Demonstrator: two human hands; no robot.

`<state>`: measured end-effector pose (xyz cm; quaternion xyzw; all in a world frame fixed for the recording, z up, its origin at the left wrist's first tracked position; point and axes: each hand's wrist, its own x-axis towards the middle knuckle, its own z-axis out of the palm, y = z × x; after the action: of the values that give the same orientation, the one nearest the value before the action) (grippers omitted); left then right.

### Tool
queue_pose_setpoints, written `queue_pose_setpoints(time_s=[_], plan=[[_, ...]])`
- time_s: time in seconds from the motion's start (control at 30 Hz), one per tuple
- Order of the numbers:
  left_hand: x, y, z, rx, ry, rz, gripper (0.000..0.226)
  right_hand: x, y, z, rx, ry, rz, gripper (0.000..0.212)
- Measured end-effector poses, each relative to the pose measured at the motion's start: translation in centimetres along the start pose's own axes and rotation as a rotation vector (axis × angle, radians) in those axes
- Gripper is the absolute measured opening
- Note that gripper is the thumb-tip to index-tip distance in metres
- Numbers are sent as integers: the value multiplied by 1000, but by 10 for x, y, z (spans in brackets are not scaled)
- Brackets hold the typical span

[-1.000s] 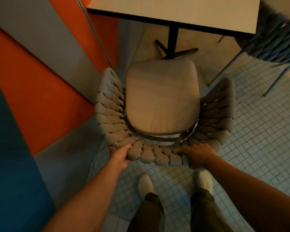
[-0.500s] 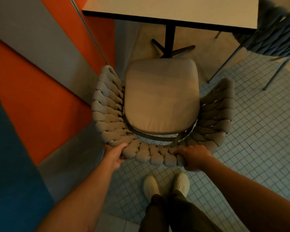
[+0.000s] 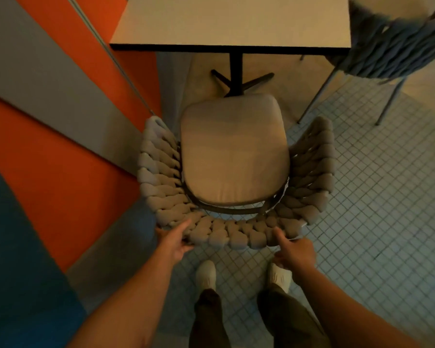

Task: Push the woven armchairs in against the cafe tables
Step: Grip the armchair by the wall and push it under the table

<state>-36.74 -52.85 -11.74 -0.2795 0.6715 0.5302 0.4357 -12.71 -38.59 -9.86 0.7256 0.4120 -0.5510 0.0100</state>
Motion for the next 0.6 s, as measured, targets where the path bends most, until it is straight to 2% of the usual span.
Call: queue_pose_setpoints(time_s=[0.07,0.17,0.33,0.47,0.6], plan=[[-1,-1,2,28,-88,-60,62,2,2,13,311,-118,183,40],[3,-1,1,56,-136,-67,54,5,-1,30,637,-142,225,39],[20,7,-12,55,-108,-52,68,0,-4,50,720,-84,176,30],[26,29,-24,99,-127,-18,59,-9,-5,77,738,-80,189,39],[34,48,-39,158,-164,5,48,-19,-5,102,782,-68,211,38]])
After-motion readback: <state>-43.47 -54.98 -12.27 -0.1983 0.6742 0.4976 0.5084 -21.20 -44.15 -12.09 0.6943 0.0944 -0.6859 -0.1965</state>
